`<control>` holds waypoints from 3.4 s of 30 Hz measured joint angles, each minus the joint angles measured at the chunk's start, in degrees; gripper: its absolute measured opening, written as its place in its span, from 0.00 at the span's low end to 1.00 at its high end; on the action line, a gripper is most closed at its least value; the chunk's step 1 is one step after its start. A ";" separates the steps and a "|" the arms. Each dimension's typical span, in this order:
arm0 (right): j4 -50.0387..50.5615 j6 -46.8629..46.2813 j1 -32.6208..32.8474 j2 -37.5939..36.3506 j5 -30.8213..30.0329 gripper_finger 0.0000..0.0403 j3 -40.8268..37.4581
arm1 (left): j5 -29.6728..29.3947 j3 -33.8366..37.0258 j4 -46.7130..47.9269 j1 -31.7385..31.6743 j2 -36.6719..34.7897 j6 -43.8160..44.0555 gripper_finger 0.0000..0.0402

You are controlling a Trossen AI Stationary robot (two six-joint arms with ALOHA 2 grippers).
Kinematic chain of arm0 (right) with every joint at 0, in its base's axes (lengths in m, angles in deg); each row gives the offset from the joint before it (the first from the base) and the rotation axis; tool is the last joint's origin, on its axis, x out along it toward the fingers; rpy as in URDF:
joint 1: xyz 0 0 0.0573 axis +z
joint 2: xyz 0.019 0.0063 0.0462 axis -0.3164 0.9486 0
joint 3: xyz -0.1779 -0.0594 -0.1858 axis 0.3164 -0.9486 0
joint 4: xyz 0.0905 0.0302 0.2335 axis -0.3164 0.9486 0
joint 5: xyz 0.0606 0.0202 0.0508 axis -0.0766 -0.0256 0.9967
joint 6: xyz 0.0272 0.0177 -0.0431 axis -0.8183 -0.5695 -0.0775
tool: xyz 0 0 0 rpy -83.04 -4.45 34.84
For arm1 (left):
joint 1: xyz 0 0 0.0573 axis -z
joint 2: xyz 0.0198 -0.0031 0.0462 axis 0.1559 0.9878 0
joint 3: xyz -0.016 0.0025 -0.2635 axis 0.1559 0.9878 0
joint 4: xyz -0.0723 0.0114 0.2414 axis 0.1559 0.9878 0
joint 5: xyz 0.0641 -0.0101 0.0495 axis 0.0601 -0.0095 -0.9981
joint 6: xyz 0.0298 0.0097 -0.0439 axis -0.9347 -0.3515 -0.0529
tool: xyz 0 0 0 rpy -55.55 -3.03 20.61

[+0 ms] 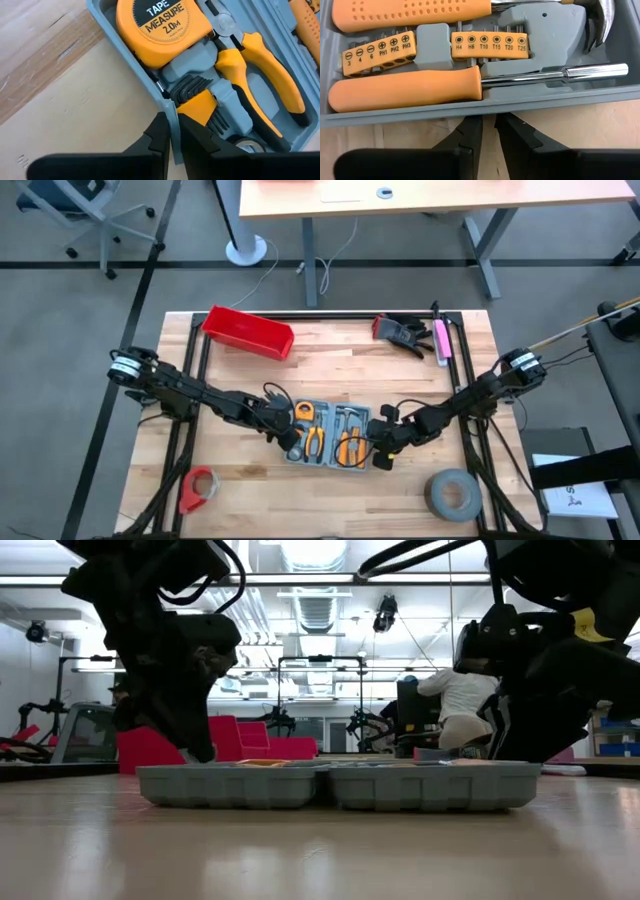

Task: Prefit tool cases
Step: Close the prefit tool case

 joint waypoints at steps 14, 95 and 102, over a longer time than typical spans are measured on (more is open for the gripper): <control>-1.34 0.49 -0.02 -0.09 1.00 0.14 0.29 | 0.46 -2.12 4.53 -0.46 -2.22 -0.36 0.07; -3.77 2.65 -0.28 2.10 2.18 0.15 0.90 | 1.34 -18.12 10.65 -0.52 -0.64 -6.44 0.07; -4.90 3.06 -0.59 2.10 1.96 0.17 0.90 | 2.23 -21.01 9.96 -0.47 0.78 -8.49 0.07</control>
